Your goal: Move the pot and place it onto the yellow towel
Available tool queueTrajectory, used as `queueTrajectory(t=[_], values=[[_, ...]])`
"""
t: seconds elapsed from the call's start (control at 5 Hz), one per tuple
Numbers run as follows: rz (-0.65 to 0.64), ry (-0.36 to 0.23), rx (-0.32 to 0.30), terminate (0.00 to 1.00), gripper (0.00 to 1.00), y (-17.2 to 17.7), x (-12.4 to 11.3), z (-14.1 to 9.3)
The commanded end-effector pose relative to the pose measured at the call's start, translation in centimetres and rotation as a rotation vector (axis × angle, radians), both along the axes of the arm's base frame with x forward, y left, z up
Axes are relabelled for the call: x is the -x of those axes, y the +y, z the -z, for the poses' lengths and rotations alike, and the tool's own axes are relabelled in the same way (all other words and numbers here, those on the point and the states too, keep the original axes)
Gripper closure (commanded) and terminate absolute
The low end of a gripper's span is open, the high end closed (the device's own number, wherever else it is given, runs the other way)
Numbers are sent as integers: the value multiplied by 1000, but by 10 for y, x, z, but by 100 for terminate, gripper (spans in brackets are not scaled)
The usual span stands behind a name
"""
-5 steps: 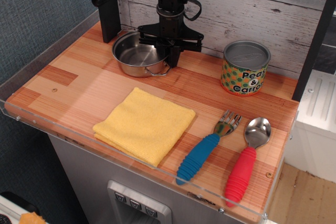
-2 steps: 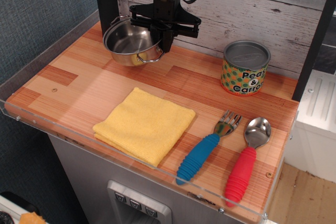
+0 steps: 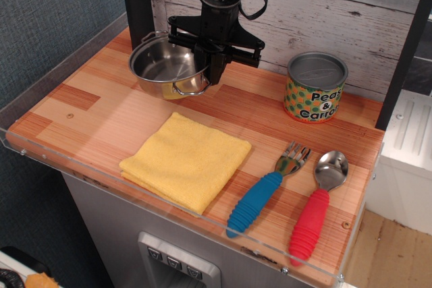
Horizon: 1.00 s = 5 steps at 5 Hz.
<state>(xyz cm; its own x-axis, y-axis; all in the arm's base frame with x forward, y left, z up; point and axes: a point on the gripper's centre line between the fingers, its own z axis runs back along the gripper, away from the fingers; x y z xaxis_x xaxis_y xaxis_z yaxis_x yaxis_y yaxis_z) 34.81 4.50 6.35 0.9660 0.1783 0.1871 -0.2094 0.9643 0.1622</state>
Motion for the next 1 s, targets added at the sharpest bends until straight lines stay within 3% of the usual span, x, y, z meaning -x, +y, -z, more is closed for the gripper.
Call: queueTrajectory(t=[0.0, 0.2, 0.8], values=[[80, -55, -10, 0, 100, -18, 26, -15], [115, -56, -38, 0, 100, -33, 39, -9], [196, -14, -22, 0, 100, -61, 67, 14]])
